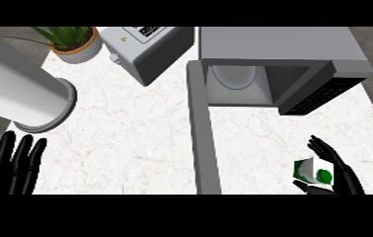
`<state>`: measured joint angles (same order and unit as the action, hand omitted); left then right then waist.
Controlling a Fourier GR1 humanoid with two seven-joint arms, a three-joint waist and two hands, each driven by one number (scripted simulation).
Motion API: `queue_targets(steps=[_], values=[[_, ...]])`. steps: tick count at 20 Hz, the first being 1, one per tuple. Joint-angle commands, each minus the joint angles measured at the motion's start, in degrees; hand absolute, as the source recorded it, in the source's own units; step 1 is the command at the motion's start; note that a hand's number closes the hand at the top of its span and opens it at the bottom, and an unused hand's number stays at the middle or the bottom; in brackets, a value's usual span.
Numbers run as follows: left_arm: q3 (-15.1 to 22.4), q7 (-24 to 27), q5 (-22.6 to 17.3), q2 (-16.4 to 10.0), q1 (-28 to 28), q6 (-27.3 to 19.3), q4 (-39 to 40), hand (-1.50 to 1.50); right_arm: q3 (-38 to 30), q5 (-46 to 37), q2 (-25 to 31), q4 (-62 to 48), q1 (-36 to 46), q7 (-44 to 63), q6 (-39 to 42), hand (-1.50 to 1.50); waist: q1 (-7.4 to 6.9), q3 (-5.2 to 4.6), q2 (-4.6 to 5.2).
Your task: Pick up the milk, place it into the microwave and close the microwave
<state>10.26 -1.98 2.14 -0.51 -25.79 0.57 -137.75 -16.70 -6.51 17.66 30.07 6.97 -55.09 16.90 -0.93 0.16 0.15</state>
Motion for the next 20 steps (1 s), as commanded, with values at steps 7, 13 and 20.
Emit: queue_targets(steps=[7, 13, 20], values=[[4.2, -2.1, 2.4, 0.5, 0.3, -2.5, -1.0, -1.50, 5.3, -1.8, -2.5, 0.8, -0.1, -14.5, 6.7, 1.50, 0.73, 0.06, -0.11], [0.5, 0.4, -0.5, 0.3, -0.9, -1.1, 0.1, -1.50, 8.8, 0.8, -4.2, 7.1, -0.6, -12.1, 8.9, 1.50, 0.83, -0.14, -0.29], [-2.3, -0.7, -4.8, -2.0, -4.5, 1.1, -4.1, -1.50, 11.2, 3.2, -11.2, 20.2, -4.6, -2.6, -0.9, 1.50, 0.94, -0.26, -0.44]])
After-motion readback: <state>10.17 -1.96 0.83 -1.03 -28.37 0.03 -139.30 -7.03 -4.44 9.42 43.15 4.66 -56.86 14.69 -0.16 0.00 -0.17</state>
